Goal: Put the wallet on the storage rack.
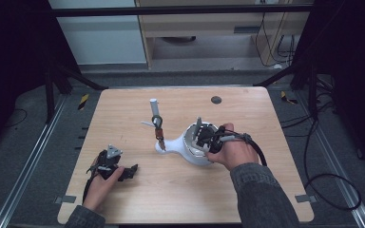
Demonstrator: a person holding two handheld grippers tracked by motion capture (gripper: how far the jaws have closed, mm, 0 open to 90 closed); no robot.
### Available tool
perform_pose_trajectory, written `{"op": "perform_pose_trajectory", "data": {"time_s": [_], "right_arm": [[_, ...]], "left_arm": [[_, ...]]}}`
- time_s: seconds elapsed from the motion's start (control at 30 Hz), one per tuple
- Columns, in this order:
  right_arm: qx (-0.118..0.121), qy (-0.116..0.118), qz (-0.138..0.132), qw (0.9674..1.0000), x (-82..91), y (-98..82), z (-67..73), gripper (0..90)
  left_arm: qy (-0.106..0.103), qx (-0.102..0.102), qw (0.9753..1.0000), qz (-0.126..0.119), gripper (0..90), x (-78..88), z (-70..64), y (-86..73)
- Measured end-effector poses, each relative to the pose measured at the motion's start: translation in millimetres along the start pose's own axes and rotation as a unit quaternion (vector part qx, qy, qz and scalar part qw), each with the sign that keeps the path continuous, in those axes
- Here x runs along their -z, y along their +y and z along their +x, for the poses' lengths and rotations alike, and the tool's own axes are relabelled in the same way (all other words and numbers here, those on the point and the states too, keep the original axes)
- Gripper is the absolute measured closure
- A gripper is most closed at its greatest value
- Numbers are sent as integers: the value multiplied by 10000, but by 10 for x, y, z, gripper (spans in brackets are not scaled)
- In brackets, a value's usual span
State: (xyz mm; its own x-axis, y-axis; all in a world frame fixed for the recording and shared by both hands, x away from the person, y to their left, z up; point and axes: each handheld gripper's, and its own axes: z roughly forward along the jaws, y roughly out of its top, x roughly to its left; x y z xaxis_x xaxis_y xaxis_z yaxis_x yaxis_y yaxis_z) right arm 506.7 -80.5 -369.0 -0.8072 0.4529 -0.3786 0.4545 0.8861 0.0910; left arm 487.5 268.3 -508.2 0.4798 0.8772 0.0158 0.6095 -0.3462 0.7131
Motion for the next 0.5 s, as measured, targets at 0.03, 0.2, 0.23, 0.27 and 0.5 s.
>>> {"op": "perform_pose_trajectory", "data": {"time_s": [0.03, 0.2, 0.23, 0.27, 0.5], "right_arm": [[0, 0, 0, 10000, 0, 0, 0, 325], [-26, 18, 36, 10000, -10, 41, -39, 326], [-26, 17, 49, 10000, -15, 47, -44, 326], [-44, 38, 82, 9999, -27, 55, -53, 326], [-98, 71, 96, 9999, -61, 81, -73, 326]], "left_arm": [[0, 0, 10000, 0, 0, 0, 0, 0], [-1, 2, 10000, -1, 0, 0, 0, 0], [-1, 3, 10000, -3, 0, -1, -1, 0], [-6, -2, 10000, -1, 0, -1, 0, 1], [-11, -8, 10000, 0, 0, -2, 0, 2]]}}
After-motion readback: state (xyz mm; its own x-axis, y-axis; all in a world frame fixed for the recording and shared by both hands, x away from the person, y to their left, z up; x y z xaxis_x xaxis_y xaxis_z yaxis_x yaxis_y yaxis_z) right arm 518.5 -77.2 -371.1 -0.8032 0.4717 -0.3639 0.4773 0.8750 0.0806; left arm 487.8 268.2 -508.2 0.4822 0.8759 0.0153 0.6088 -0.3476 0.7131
